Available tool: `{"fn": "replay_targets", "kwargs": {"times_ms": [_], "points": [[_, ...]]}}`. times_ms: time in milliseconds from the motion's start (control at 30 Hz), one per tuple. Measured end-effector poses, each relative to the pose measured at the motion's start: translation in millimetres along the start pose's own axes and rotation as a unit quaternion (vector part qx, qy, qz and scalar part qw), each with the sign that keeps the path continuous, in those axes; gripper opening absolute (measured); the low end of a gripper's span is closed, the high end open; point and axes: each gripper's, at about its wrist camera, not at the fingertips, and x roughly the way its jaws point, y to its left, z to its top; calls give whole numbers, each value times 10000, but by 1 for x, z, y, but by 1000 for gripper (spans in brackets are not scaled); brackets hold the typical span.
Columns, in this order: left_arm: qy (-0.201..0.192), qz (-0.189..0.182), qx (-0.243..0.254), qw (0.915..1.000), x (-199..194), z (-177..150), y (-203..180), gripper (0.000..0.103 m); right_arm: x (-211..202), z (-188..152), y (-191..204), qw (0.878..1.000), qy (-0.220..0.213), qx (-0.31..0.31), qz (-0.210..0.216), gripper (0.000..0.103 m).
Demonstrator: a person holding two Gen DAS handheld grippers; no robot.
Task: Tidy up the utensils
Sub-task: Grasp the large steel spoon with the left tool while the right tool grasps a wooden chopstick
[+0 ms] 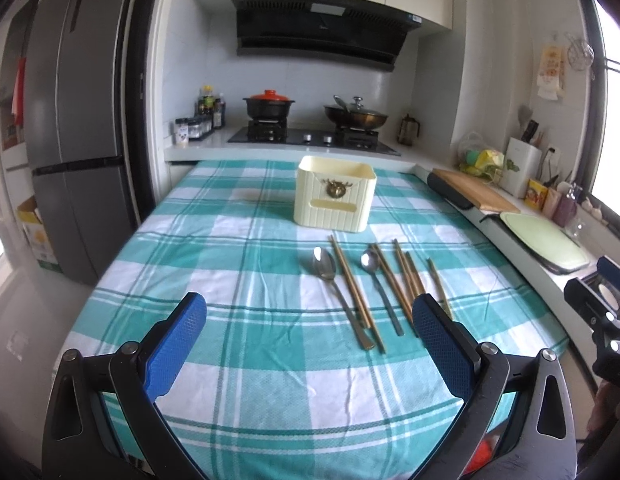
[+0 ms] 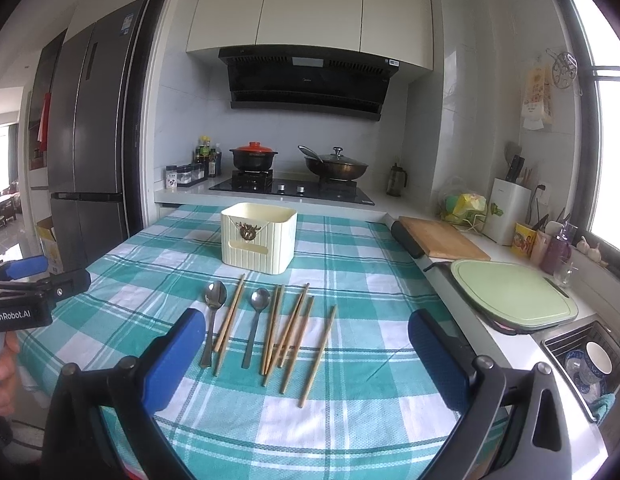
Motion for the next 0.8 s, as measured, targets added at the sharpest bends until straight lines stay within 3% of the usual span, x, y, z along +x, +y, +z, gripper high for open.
{"fn": "replay_targets", "kwargs": {"times_ms": [200, 400, 600, 800], "points": [[128, -97, -151, 9998, 14, -3, 1, 102, 10, 0, -12, 9996, -98, 237, 148, 103], [554, -66, -176, 9983, 39, -6, 2, 102, 19, -3, -24, 9986, -389, 324, 133, 103], [845, 39, 117, 9963, 62, -11, -5, 103, 46, -11, -26, 9996, 6, 263, 133, 103], [1083, -340, -23, 9935, 89, -4, 0, 103, 68, -19, -30, 9989, 427, 175, -14, 103]]}}
